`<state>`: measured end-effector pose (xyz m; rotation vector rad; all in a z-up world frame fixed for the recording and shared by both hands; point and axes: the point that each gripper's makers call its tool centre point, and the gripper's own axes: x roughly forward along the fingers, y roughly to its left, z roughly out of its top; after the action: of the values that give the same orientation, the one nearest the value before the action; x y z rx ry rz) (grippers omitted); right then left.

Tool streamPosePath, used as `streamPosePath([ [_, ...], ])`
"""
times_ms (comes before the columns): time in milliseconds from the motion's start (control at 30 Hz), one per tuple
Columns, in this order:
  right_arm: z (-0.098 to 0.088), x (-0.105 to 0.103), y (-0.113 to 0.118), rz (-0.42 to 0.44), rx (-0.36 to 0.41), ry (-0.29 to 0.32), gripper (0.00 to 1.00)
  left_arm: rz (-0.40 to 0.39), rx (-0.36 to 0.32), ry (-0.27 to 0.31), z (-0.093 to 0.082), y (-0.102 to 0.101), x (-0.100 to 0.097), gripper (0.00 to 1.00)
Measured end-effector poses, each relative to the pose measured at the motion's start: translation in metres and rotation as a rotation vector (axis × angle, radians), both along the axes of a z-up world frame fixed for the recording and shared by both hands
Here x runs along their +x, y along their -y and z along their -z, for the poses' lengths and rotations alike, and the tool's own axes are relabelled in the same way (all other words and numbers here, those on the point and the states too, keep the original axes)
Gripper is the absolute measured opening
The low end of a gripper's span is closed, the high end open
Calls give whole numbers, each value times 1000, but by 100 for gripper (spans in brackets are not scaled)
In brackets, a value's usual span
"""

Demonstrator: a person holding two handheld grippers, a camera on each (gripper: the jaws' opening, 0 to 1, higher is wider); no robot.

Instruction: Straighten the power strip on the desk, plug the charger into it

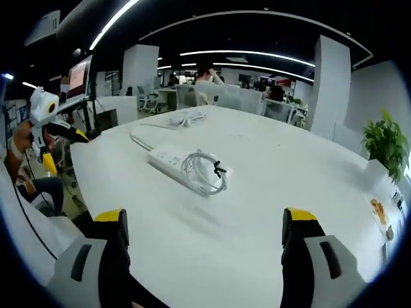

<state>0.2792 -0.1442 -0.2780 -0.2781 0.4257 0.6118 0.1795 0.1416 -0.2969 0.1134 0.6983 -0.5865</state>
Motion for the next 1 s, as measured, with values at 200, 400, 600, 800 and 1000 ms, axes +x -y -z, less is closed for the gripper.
streamPosePath([
  [200,-2,1,-8,-4,7,8,97,-5,10,38,-4,-6,3,96],
  [400,-1,5,-18,-26,5,5,97,-12,-15,23,0,-7,2,96],
  [600,0,16,-24,-36,20,8,97,-59,-28,29,1,-15,5,96],
  [800,-5,21,-31,-45,43,24,96,-49,-18,48,-12,-12,0,96],
  [1000,-7,13,-24,-36,47,31,97,-19,-39,78,-22,0,-2,96],
])
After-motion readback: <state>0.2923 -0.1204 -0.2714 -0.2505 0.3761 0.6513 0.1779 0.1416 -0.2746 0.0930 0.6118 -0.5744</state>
